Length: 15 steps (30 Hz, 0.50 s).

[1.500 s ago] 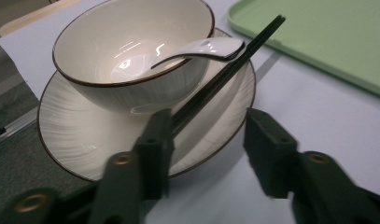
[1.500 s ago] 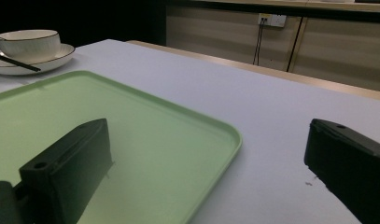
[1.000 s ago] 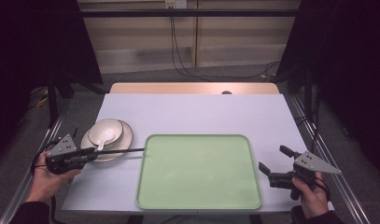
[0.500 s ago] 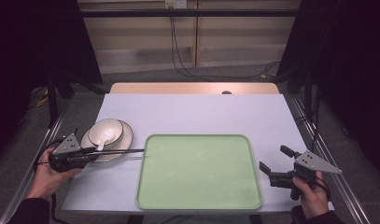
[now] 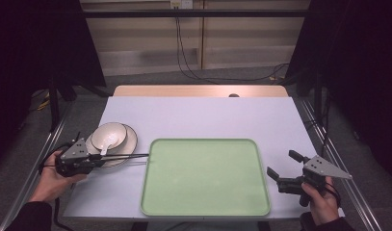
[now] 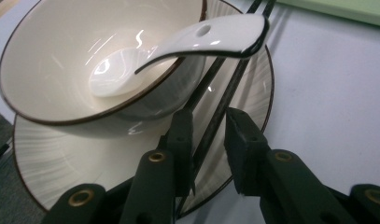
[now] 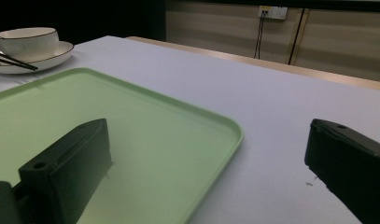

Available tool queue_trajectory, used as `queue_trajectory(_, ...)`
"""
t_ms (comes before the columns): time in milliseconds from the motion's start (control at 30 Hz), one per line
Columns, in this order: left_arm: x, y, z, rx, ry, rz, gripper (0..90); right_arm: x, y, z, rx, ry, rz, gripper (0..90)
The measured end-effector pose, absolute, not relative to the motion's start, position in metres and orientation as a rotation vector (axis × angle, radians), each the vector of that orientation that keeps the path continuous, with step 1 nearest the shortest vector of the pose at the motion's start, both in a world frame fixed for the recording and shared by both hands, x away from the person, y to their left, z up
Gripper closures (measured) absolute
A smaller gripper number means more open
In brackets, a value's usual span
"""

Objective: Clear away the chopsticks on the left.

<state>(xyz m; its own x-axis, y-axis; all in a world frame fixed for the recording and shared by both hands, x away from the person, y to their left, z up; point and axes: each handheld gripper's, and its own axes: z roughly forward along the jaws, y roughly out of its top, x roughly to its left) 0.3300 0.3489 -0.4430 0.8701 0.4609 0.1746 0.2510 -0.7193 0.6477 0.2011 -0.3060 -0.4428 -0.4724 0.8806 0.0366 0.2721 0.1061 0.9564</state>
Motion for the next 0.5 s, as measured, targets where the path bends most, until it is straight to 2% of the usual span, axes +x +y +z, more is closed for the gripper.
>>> queue_trajectory(367, 0.337, 0.338, -0.438, 2.496, 0.406, 0.327, 85.1, 0.202, -0.306, -0.444, 1.131, 1.834, 1.366, 0.2)
queue_trajectory(500, 0.338, 0.336, -0.437, 2.499, 0.394, 0.299, 85.8, 0.202, -0.305, -0.444, 1.138, 1.832, 1.366, 0.2)
